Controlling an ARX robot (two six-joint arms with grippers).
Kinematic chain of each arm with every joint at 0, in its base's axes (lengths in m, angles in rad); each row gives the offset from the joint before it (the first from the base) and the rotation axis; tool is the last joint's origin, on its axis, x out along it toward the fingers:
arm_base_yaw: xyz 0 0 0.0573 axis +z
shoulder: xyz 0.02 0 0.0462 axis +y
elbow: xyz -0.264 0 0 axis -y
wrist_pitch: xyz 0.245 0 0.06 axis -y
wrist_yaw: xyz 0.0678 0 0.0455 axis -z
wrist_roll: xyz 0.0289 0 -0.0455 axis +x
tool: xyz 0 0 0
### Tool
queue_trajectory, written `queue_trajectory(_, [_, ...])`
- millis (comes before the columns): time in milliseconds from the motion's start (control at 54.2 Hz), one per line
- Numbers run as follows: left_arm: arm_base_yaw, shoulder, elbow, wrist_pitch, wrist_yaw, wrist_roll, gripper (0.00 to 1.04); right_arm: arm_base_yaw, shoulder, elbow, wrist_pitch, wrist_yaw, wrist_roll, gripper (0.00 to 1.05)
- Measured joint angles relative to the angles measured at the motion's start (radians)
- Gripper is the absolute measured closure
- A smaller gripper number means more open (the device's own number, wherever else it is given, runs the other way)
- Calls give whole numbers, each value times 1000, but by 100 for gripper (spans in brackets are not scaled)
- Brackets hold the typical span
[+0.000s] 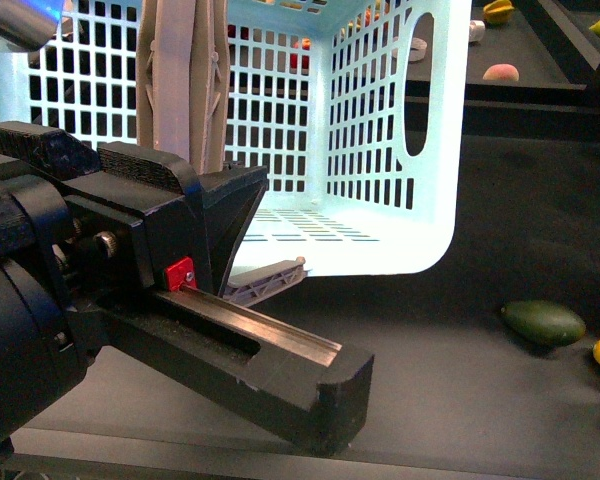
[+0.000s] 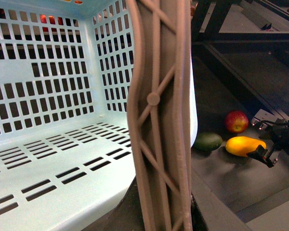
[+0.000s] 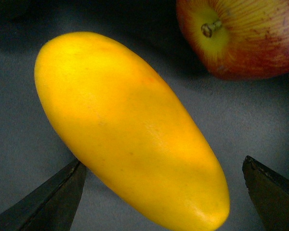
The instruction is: Pick mango with right arm and hold basket with left
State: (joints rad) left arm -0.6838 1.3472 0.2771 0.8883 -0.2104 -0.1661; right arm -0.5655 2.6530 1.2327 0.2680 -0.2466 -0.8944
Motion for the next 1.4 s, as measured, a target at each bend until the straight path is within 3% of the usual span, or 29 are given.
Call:
queue_trajectory(646, [0, 0, 0, 0, 2, 0, 97, 54, 64, 51, -9, -10, 21, 9])
queue_trajectory(849, [0, 0, 0, 0, 2, 0, 97, 54, 65, 52, 18, -17, 35, 33])
queue_trajectory(960, [0, 0, 0, 0, 2, 0, 97, 54, 64, 42, 36, -22, 43, 42])
queue_trajectory(1403, [0, 0, 0, 0, 2, 0, 97, 52, -136, -127, 118, -147, 150, 46])
